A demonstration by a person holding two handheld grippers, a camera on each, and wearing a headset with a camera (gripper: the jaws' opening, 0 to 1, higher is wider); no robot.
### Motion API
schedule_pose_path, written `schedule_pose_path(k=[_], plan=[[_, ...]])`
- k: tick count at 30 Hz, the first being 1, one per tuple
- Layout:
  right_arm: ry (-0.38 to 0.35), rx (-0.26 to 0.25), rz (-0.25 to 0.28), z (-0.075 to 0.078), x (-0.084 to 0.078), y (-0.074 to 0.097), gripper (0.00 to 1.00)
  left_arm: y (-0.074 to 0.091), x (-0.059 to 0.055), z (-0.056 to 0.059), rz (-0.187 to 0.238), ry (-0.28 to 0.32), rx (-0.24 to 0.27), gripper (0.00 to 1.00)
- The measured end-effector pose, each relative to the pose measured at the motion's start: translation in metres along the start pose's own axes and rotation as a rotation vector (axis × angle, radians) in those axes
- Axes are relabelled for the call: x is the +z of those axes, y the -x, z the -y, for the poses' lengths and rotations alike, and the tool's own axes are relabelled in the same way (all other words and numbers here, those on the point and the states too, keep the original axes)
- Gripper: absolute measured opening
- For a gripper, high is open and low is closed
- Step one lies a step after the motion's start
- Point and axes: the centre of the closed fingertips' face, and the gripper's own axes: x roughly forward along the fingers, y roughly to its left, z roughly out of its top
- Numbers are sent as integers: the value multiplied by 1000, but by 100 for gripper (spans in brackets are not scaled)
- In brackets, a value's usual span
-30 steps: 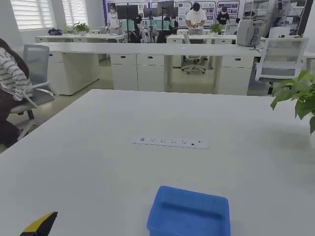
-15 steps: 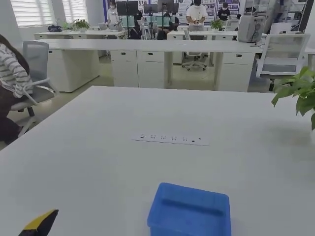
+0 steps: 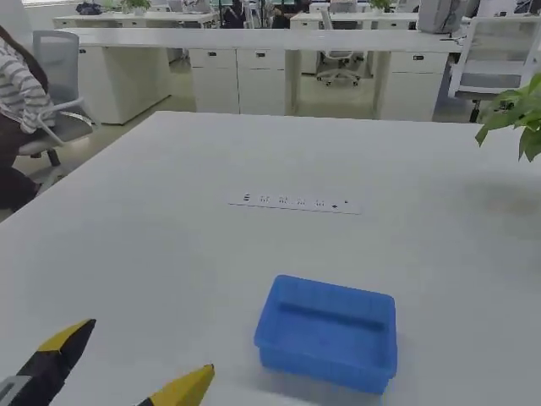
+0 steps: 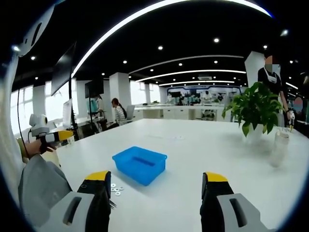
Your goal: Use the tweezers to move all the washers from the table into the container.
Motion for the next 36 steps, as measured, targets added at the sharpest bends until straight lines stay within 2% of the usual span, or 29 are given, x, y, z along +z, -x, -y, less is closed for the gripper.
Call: schedule_pose_path(k=[3, 8, 15, 20, 21, 22, 23, 24, 26, 28, 29, 33, 36], plan=[[18, 13, -20, -3, -4, -2, 75, -1, -3, -2, -15, -3, -3, 88], [37, 33, -76, -7, -14, -6, 75, -3, -8, 1, -43, 7, -18, 87], [42, 44, -126, -9, -23, -9, 75, -5, -15, 6, -92, 6, -37, 85], [26, 51, -154, -10, -28, -11, 78, -6, -21, 7, -129, 41, -50, 85], [30, 55, -175, -11, -30, -11, 79, -6, -22, 7, -140, 49, -51, 85], [46, 57, -199, -12, -33, -10, 78, -4, -27, 10, -184, 59, -68, 85], [65, 63, -247, -11, -39, -8, 74, -3, -31, 11, -218, 46, -77, 85], [68, 65, -339, -10, -49, -4, 70, -1, -39, 10, -280, 49, -77, 83], [125, 66, -390, -5, -51, -5, 65, 2, -47, 12, -352, 32, -112, 77], [123, 78, -385, -6, -45, -12, 64, 3, -54, 11, -408, -24, -154, 73], [127, 91, -374, -6, -41, -15, 61, 4, -57, 13, -437, -36, -184, 70], [114, 185, -347, -24, -31, -34, 50, 2, -67, 20, -494, -40, -246, 63], [122, 261, -352, -39, -33, -43, 44, -1, -76, 24, -527, -44, -279, 61]])
